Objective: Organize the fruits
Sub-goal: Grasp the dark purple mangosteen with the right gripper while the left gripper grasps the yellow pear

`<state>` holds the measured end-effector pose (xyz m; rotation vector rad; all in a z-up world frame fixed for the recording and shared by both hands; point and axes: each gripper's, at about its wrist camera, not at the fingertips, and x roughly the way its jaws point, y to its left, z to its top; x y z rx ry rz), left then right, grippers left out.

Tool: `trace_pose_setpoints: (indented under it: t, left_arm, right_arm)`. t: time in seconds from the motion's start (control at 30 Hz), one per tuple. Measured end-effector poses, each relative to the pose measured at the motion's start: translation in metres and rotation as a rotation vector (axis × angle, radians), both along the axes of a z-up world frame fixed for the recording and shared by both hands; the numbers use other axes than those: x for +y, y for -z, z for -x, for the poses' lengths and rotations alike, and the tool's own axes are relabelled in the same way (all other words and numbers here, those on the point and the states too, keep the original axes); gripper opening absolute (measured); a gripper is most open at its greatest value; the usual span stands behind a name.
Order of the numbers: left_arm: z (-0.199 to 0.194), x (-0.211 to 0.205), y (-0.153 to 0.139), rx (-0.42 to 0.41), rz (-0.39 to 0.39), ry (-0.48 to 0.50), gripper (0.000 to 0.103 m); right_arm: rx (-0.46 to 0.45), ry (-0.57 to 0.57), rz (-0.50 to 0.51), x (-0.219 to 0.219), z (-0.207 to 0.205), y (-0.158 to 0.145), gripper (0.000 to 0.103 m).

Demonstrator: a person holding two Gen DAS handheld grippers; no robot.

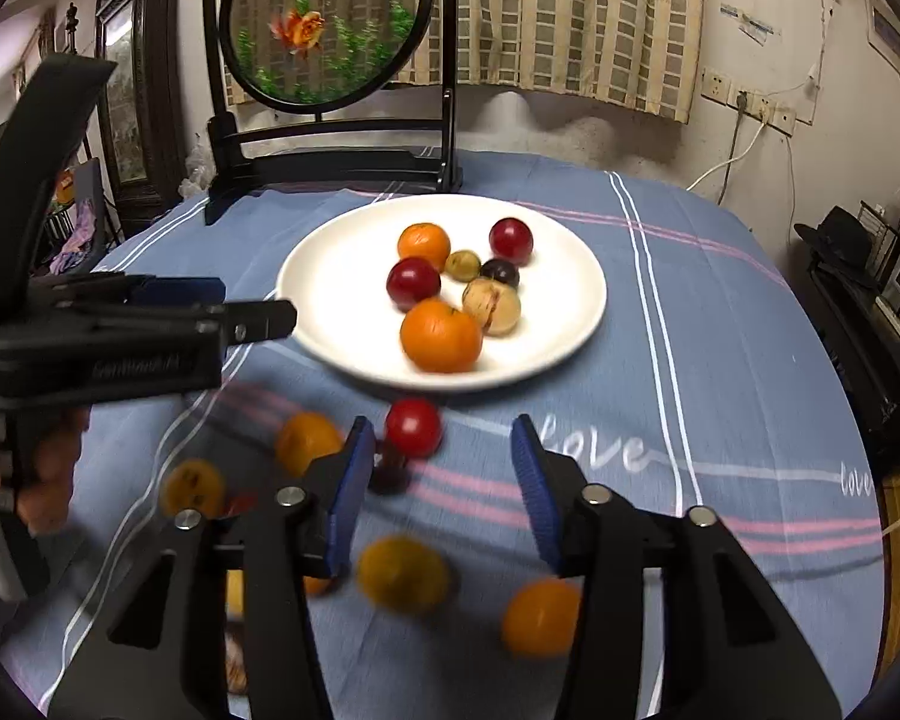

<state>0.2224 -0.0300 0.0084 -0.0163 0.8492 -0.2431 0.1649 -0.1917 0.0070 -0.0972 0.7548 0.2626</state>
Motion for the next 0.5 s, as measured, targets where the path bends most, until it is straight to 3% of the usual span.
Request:
trace_pose_setpoints:
  t: [0.1,0.2,0.3,0.5]
  left_arm:
    - [0.017,0.003,-0.003,-0.009,-0.014,-0.02,0.069]
    - [0.038,0.011,-0.006,-0.023,-0.027,-0.053,0.079]
    - [0.057,0.019,-0.008,-0.035,-0.033,-0.067,0.08]
    - [0.088,0.033,0.004,-0.017,-0.056,-0.084,0.086]
  right_arm:
    - [-0.004,-0.001,-0.003,-0.002,0.025,0.001,0.055]
    - [0.011,-0.008,-0.01,0.001,0.044,0.005,0.056]
    - [0.035,-0.011,-0.005,0.004,0.058,0.011,0.056]
    - [0.091,-0.093,-0.017,0.029,0.084,0.024,0.057]
